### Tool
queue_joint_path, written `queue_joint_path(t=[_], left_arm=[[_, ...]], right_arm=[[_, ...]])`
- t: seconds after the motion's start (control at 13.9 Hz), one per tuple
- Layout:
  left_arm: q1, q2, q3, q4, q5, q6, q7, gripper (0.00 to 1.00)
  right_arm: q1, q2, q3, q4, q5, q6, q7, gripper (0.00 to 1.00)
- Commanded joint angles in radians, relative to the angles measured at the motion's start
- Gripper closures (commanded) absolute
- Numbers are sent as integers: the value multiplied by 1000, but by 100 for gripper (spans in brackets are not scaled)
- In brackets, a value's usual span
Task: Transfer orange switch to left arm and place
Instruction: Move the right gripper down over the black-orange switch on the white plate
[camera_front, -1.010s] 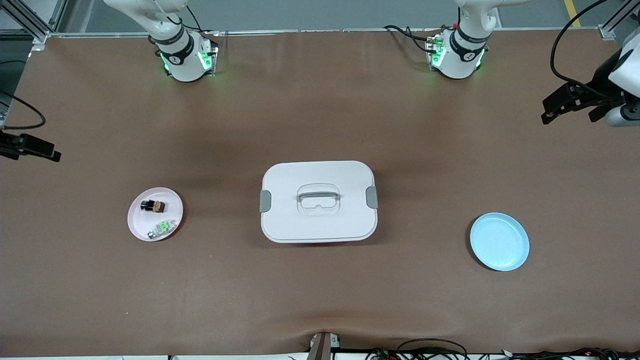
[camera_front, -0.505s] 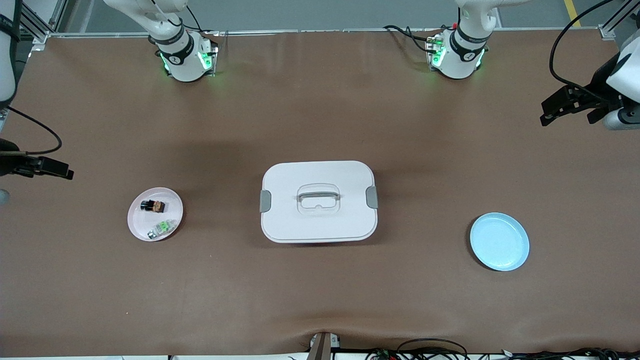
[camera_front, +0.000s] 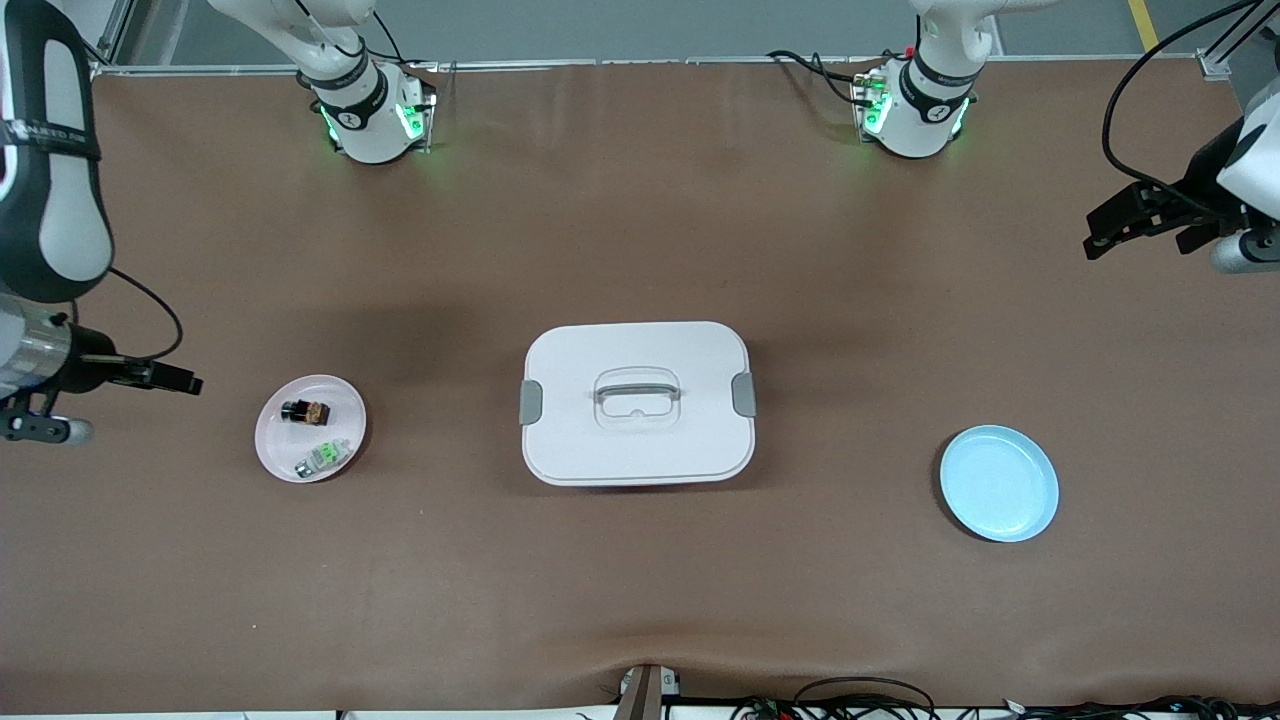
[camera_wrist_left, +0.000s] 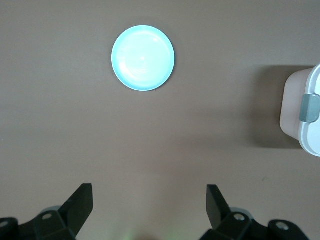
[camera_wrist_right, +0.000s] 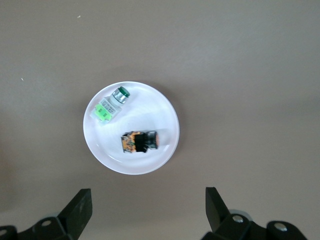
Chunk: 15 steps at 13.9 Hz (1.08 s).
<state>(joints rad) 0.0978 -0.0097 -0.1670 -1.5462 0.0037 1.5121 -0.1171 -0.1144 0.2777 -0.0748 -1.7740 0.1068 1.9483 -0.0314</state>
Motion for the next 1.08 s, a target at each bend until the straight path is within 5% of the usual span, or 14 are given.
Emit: queue_joint_path(t=[0.0, 0.65, 1.01], left_arm=[[6, 17, 1, 11, 2, 10, 16, 0], [-3, 19, -3, 26, 18, 7, -76, 0], [10, 13, 0, 37, 19, 7, -88, 0]], right_arm=[[4, -11, 12, -93, 31, 92, 28, 0], [91, 165, 10, -194, 19, 418, 19, 0], [96, 184, 10, -244, -44, 498, 13, 0]])
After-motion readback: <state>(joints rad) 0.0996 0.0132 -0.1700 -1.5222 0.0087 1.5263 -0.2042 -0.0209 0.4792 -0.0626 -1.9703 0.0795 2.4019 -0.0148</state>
